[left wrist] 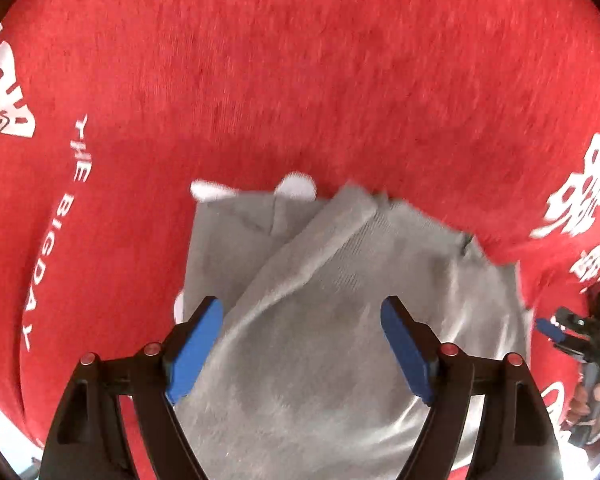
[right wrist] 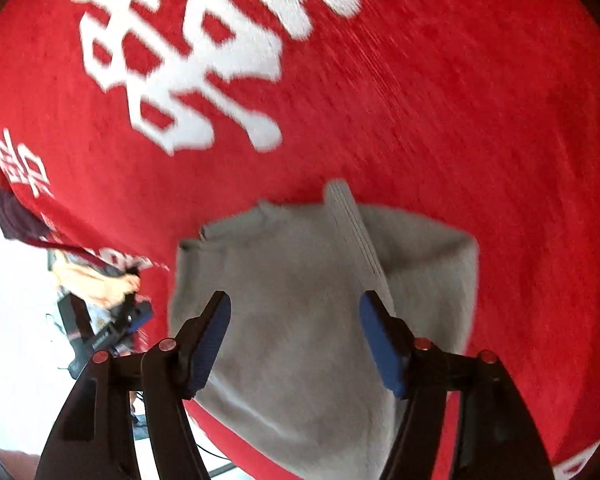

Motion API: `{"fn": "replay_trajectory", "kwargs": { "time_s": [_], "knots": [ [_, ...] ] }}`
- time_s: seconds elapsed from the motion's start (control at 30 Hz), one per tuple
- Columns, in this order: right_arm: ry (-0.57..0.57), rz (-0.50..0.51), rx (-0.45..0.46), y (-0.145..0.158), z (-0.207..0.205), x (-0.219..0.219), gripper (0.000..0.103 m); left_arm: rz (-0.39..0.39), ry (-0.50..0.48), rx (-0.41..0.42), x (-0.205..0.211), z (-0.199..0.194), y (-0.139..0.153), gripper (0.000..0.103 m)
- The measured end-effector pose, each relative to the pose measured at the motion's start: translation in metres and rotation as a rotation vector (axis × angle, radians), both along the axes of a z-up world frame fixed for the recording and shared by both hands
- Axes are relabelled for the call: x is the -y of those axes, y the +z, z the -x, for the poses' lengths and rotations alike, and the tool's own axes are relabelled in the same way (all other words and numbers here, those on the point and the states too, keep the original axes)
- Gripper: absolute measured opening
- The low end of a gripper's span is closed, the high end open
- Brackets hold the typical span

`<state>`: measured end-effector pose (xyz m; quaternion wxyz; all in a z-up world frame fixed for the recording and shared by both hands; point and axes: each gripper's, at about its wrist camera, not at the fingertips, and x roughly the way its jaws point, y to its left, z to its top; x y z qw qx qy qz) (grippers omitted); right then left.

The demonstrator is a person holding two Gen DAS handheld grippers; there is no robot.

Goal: Fold small clothes

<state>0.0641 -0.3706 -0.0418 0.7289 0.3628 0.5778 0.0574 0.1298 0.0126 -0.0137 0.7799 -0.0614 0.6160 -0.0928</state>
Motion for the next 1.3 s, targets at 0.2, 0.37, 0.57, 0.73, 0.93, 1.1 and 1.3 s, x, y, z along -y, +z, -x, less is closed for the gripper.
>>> {"fn": "replay_trajectory", "kwargs": {
  "time_s": [0.2, 0.37, 0.57, 0.73, 0.93, 1.1, 1.3],
  "knots": [
    [0.019, 0.026, -0.065, -0.008, 0.045, -0.005, 0.070, -0.048, -0.025, -0.027, 0.011, -0.001, -0.019, 0.081],
    [-0.005, 0.022, -0.076, -0.009, 0.068, 0.001, 0.070, -0.222, -0.012, 0.010, 0.035, -0.037, -0.043, 0.081],
    [0.013, 0.051, -0.075, -0.003, 0.080, 0.001, 0.070, -0.301, 0.177, 0.003, -0.012, -0.062, -0.049, 0.081],
    [0.000, 0.056, -0.077, 0.000, 0.090, -0.001, 0.070, -0.255, 0.132, -0.015, -0.038, -0.044, -0.032, 0.081],
    [-0.001, 0.021, -0.045, 0.012, 0.098, -0.033, 0.070, 0.006, -0.059, -0.145, -0.055, 0.021, -0.027, 0.081],
    [0.043, -0.026, -0.019, 0.017, 0.108, -0.080, 0.070, 0.097, -0.145, -0.200, -0.065, 0.065, -0.034, 0.081],
    [-0.041, -0.072, -0.086, -0.003, 0.143, -0.124, 0.070, 0.163, -0.236, -0.230, -0.065, 0.077, -0.043, 0.074]
  ]
}}
